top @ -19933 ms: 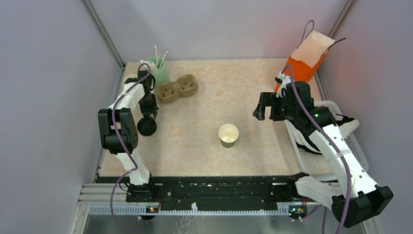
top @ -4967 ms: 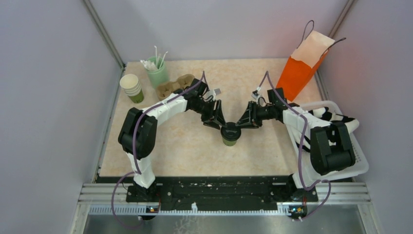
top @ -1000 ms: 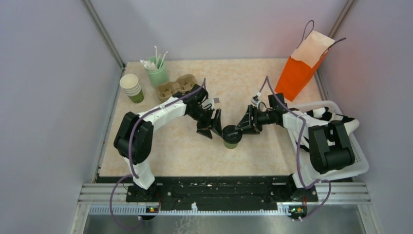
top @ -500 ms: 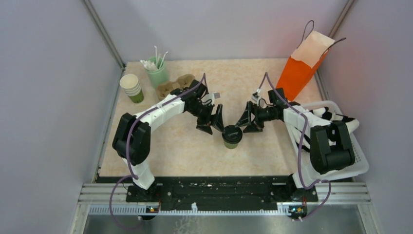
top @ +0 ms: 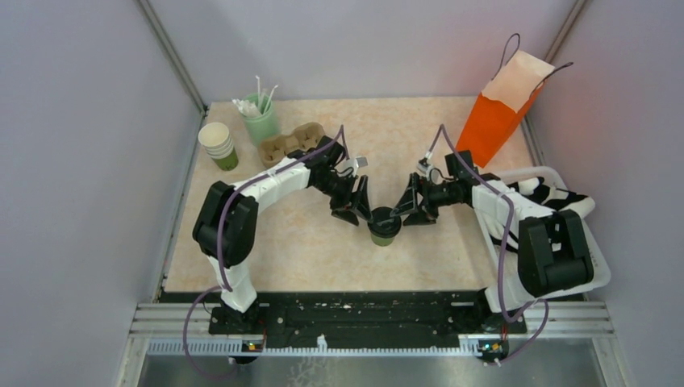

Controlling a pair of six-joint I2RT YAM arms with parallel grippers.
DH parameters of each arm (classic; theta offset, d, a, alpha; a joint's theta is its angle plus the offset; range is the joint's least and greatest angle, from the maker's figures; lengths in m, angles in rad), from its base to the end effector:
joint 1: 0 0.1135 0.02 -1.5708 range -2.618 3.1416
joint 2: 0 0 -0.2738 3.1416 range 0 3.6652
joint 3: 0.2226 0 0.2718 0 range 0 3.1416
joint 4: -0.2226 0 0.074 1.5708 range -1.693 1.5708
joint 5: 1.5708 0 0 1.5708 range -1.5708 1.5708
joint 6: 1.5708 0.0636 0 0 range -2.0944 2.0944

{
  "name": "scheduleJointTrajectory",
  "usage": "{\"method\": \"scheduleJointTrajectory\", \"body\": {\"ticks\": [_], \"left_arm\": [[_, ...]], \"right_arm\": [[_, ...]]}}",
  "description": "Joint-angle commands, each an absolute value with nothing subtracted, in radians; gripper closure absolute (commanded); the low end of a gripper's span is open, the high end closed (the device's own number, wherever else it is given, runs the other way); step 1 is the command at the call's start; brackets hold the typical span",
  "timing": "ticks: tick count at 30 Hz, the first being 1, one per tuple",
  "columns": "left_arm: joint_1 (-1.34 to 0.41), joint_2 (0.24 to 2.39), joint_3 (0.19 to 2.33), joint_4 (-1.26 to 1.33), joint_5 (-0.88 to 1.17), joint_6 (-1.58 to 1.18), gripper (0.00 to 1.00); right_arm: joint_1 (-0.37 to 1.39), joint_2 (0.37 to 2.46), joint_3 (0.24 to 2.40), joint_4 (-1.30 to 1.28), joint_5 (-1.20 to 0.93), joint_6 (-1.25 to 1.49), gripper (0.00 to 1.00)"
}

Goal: Pack the takeout coffee

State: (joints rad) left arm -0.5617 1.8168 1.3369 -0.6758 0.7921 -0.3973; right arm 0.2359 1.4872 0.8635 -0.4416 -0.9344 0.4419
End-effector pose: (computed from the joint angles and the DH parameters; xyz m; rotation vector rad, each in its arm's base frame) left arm 0.3122 -0.2500 0.2013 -0.4801 -2.7964 1.3231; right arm 0.2812 0.1202 0.1824 -0.0698 2.6290 1.4647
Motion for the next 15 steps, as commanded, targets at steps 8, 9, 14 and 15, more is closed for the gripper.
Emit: {"method": "scheduleJointTrajectory", "body": {"ticks": [8,9,14,15], "left_arm": [[-0.554,1.819,1.196,-0.578,0.742,-0.38,0.44],[-0.553,1.822,1.183,-0.566,0.732,-0.377,0.45],[-0.553,1.858,1.161,-0.531,0.709,-0.37,0.45],[-0.553,1.859,1.164,-0.533,0.715,-0.37,0.45]], "right_arm": [[0.249,1.539,0.816,-0.264,-0.882,0.52,0.37],[0.246,1.545,0.811,-0.259,-0.867,0.522,0.38],[0.22,1.569,0.799,-0.237,-0.844,0.53,0.39],[0.219,1.568,0.807,-0.243,-0.848,0.527,0.39]]}}
